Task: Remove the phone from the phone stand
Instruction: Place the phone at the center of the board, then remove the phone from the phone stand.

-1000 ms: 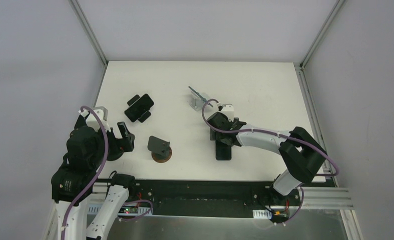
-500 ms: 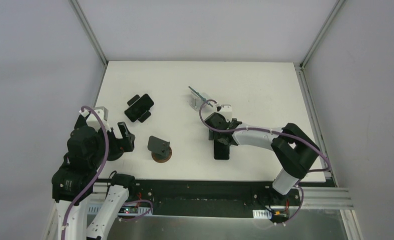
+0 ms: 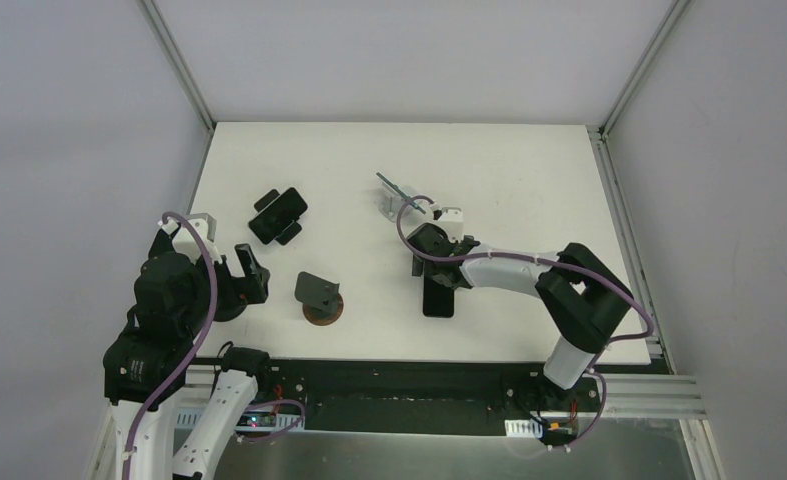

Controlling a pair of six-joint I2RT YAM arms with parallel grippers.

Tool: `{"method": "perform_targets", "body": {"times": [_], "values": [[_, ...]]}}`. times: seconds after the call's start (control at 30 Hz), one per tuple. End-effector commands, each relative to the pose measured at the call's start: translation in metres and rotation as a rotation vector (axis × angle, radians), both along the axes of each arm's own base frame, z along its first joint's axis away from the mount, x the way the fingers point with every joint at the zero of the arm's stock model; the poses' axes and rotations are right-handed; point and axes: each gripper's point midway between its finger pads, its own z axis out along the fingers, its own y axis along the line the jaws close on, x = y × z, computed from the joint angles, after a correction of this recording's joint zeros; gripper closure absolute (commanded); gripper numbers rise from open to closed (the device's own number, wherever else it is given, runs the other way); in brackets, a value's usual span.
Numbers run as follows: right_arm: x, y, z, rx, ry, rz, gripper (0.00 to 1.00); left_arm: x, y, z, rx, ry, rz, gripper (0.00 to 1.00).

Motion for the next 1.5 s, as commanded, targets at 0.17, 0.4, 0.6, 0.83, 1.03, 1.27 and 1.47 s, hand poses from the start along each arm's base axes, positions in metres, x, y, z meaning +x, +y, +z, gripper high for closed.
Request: {"method": "perform_targets", "body": {"times": [0.17, 0.4, 0.6, 0.83, 1.03, 1.27, 1.47], "values": [[-0.020, -0.024, -0.008, -0.095, 0.086, -0.002, 0.17, 0.006, 0.001, 0.000, 0.023, -0.001, -0.005, 0.04], [-0.019, -0.022, 0.049, -0.009, 0.018, 0.006, 0.17, 0.006, 0.001, -0.001, 0.014, 0.004, -0.001, 0.04], [-0.027, -0.023, 0.102, 0.101, -0.037, 0.012, 0.15, 0.003, -0.005, -0.001, -0.030, 0.004, -0.004, 0.04], [-0.049, -0.020, 0.144, 0.239, -0.026, 0.073, 0.09, -0.003, -0.014, -0.009, -0.081, 0.040, -0.030, 0.05], [-0.066, -0.008, 0.171, 0.353, 0.033, 0.197, 0.01, -0.006, -0.016, -0.012, -0.103, 0.051, -0.022, 0.05], [-0.050, 0.004, 0.206, 0.625, 0.116, 0.245, 0.01, 0.002, -0.017, -0.012, -0.083, 0.085, -0.037, 0.08], [-0.009, 0.007, 0.226, 0.753, 0.113, 0.232, 0.01, 0.009, -0.013, -0.005, -0.057, 0.081, -0.020, 0.07]]}}
